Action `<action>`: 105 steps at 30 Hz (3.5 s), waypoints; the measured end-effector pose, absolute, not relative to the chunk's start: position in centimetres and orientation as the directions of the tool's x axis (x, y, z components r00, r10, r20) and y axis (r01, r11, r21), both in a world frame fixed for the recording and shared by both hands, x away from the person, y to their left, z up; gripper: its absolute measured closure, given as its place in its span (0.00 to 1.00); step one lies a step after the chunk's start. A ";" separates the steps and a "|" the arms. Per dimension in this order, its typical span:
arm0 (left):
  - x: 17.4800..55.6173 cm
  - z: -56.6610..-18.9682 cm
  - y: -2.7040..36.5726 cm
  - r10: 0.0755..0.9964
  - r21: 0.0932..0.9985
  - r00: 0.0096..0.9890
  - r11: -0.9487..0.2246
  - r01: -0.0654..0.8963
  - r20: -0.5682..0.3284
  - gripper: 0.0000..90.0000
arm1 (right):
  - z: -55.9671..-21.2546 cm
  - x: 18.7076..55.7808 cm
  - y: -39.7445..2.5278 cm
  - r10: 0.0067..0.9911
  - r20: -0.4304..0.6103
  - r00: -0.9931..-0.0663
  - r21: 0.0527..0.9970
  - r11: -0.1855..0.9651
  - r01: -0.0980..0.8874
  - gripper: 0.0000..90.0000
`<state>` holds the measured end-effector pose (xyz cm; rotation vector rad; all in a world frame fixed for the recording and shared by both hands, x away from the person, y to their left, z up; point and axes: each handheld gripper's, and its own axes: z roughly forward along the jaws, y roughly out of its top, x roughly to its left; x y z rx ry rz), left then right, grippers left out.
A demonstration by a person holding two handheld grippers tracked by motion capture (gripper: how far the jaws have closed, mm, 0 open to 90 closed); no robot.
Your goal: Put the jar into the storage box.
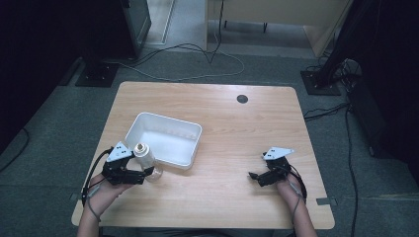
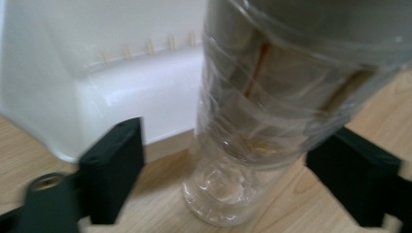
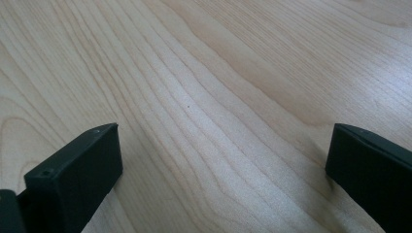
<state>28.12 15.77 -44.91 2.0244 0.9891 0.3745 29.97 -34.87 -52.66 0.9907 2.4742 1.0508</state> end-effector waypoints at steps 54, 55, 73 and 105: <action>26.9 -42.7 15.6 0.770 0.843 0.636 -0.310 0.439 -0.048 0.49 | -52.7 30.0 -34.9 0.686 0.013 -0.727 0.716 0.501 0.486 0.00; 26.8 -42.6 15.6 0.769 0.844 0.637 -0.309 0.439 -0.050 0.49 | -52.7 30.0 -34.9 0.687 0.014 -0.727 0.715 0.501 0.487 0.00; 26.1 -39.6 14.6 0.746 0.889 0.666 -0.295 0.350 -0.014 0.49 | -52.7 29.9 -34.9 0.687 0.012 -0.726 0.715 0.502 0.487 0.00; 29.9 -44.2 12.2 0.822 0.973 0.570 -0.142 0.184 0.012 0.50 | -52.7 29.7 -34.9 0.691 0.012 -0.722 0.716 0.498 0.489 0.00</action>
